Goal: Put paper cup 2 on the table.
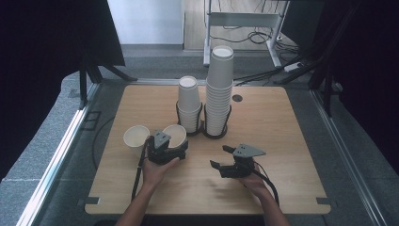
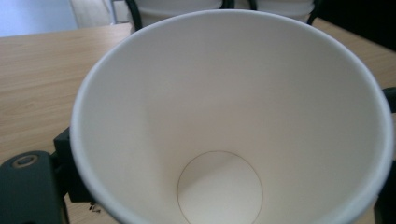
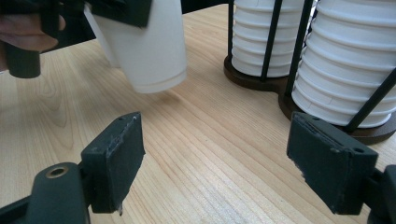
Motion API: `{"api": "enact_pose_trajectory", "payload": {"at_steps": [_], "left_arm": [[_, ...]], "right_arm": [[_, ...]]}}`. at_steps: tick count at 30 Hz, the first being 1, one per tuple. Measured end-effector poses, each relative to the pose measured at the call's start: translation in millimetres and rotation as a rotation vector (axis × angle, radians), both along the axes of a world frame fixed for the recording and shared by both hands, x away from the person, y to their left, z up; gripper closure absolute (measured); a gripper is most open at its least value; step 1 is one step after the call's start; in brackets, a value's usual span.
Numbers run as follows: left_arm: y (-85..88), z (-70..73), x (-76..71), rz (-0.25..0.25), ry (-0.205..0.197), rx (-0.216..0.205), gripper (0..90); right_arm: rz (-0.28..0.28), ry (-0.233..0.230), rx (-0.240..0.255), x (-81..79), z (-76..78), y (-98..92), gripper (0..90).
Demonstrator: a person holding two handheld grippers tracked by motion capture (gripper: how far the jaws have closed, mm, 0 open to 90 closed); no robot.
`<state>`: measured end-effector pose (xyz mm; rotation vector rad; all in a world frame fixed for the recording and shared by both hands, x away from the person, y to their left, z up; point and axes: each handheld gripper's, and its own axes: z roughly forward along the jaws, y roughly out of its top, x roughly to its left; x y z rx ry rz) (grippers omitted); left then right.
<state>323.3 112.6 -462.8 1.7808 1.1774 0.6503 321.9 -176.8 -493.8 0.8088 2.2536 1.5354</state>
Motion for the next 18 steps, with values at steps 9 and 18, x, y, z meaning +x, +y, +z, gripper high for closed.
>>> {"api": "enact_pose_trajectory", "payload": {"at_steps": [9, 18], "left_arm": [[-7.6, -6.4, 9.0, 0.037, 0.005, 0.095, 11.8], [-7.0, -11.7, 14.1, 0.061, 0.022, 0.129, 11.4]], "right_arm": [[0.003, 0.005, -0.004, -0.2, -1.8, 1.2, 18.6], [0.006, 0.000, -0.006, -0.7, -0.9, 0.5, 18.5]]}}
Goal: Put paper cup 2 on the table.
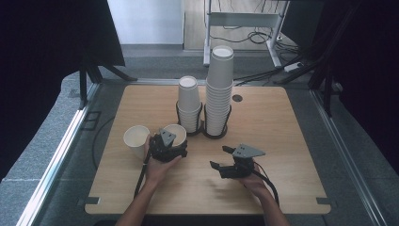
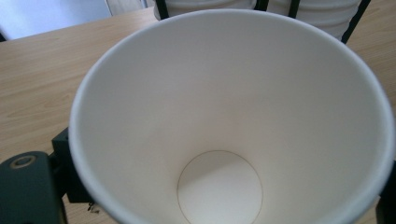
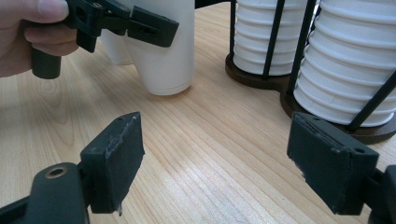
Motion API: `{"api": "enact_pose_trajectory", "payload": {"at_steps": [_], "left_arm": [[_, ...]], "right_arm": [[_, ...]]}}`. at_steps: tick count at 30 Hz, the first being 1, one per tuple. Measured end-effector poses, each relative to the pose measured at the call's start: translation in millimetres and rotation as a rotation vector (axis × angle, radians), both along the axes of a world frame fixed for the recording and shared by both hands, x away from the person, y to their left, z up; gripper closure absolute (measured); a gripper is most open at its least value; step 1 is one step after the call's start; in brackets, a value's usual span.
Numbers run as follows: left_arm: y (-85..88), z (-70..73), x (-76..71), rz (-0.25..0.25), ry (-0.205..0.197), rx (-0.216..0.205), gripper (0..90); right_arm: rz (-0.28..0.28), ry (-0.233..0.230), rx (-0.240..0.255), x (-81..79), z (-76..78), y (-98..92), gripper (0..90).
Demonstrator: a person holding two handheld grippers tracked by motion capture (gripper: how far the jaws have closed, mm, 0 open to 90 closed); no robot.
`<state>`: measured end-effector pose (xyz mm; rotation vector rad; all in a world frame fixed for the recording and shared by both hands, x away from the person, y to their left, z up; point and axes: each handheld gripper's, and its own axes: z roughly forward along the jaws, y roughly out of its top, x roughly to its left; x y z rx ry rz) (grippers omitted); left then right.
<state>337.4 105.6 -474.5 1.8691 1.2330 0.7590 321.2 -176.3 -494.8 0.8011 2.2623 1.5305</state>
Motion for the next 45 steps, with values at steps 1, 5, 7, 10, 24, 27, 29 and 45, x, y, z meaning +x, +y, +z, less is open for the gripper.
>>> {"api": "enact_pose_trajectory", "payload": {"at_steps": [1, 5, 7, 10, 24, 27, 29, 45], "left_arm": [[0.0, -0.8, 0.6, 0.000, 0.004, 0.002, 11.3], [-2.2, -4.1, 1.2, -0.008, 0.002, 0.017, 10.9], [-3.7, -5.2, 1.4, -0.009, 0.004, 0.024, 10.8], [-3.9, -6.2, 2.4, -0.005, 0.008, 0.026, 10.6], [-0.4, 5.3, -4.4, -0.006, -0.045, -0.015, 1.2], [1.4, 10.0, -9.0, -0.009, -0.065, -0.036, 0.7], [2.3, 12.2, -12.3, -0.016, -0.073, -0.048, 0.4], [17.7, 25.7, -49.5, -0.057, -0.140, -0.031, 1.0]], "right_arm": [[0.000, 0.000, 0.001, 0.1, -0.1, 0.0, 18.4], [-0.001, 0.000, 0.002, 0.3, -0.1, -0.3, 18.4], [-0.001, 0.001, 0.001, 0.1, 0.3, -0.9, 18.4], [-0.001, -0.006, 0.005, -0.7, 0.9, -1.8, 18.4], [0.001, -0.020, 0.014, -1.3, 3.2, -5.2, 18.4], [0.001, -0.019, 0.019, -1.9, 4.1, -6.2, 18.4], [0.006, -0.019, 0.027, -3.1, 5.2, -5.8, 18.6], [0.010, -0.042, 0.048, -8.6, 12.5, -9.8, 18.3]]}}
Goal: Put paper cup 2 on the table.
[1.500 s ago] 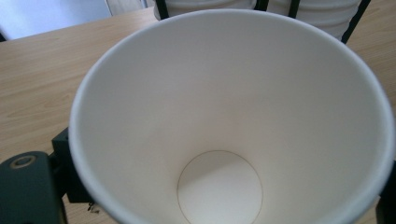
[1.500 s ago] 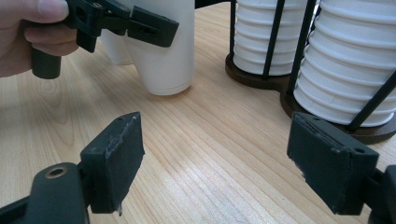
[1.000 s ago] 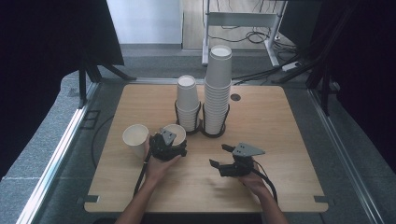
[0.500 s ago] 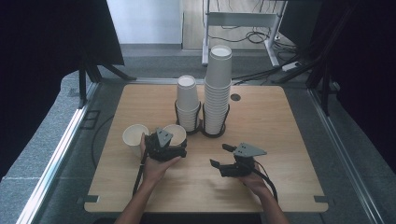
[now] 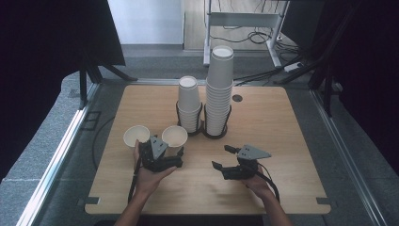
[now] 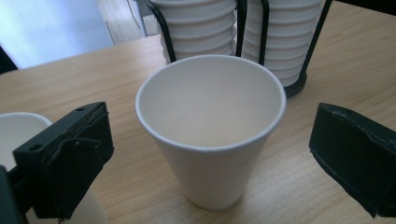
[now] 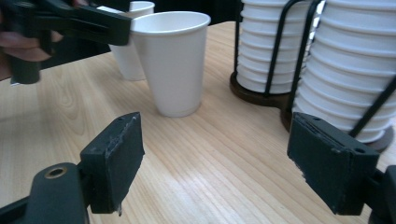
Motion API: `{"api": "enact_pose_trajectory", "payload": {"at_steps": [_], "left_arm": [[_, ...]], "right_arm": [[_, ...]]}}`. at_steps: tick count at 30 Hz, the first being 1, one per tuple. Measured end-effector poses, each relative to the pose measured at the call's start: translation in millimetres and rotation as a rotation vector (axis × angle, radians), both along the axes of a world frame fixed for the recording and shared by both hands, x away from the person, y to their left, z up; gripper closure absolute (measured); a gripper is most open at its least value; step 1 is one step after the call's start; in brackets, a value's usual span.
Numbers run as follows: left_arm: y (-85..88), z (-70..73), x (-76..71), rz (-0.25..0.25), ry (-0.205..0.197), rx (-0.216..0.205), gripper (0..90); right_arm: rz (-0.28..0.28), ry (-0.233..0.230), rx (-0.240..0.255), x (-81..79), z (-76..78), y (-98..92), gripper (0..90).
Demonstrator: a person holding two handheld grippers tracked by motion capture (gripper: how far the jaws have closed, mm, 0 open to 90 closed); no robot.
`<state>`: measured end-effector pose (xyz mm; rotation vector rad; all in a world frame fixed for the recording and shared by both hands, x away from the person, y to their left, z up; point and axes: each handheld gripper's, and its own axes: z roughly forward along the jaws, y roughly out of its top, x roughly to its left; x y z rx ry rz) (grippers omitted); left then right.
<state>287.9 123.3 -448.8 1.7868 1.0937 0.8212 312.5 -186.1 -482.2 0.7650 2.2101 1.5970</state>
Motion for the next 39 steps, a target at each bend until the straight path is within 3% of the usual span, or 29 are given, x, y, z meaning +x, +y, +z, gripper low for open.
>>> {"api": "enact_pose_trajectory", "payload": {"at_steps": [7, 10, 13, 18, 21, 28, 39], "left_arm": [[14.2, 11.6, -11.8, -0.099, 0.005, -0.096, 2.1], [17.8, 13.2, -17.9, -0.183, 0.041, -0.133, 4.3], [18.1, 13.6, -24.0, -0.233, 0.049, -0.130, 5.2], [17.8, 9.9, -29.4, -0.313, 0.080, -0.167, 6.6], [12.8, 5.6, -29.4, -0.335, 0.096, -0.143, 8.2], [3.7, -4.0, -27.9, -0.398, 0.134, -0.147, 8.8], [-3.1, -10.6, -24.0, -0.405, 0.169, -0.146, 9.4]], "right_arm": [[-0.045, -0.003, 0.009, 2.9, 1.5, -13.9, 18.4], [-0.063, -0.007, 0.012, 1.5, 2.8, -20.7, 18.4], [-0.083, -0.006, 0.017, -0.8, 3.2, -28.9, 18.4], [-0.118, -0.003, 0.025, -3.9, 2.5, -42.9, 18.8], [-0.129, 0.003, 0.020, -7.1, -0.8, -49.5, 18.8], [-0.146, 0.006, 0.001, -8.6, -3.8, -56.3, 19.0], [-0.147, 0.000, 0.007, -7.4, -2.1, -59.9, 18.7]]}}
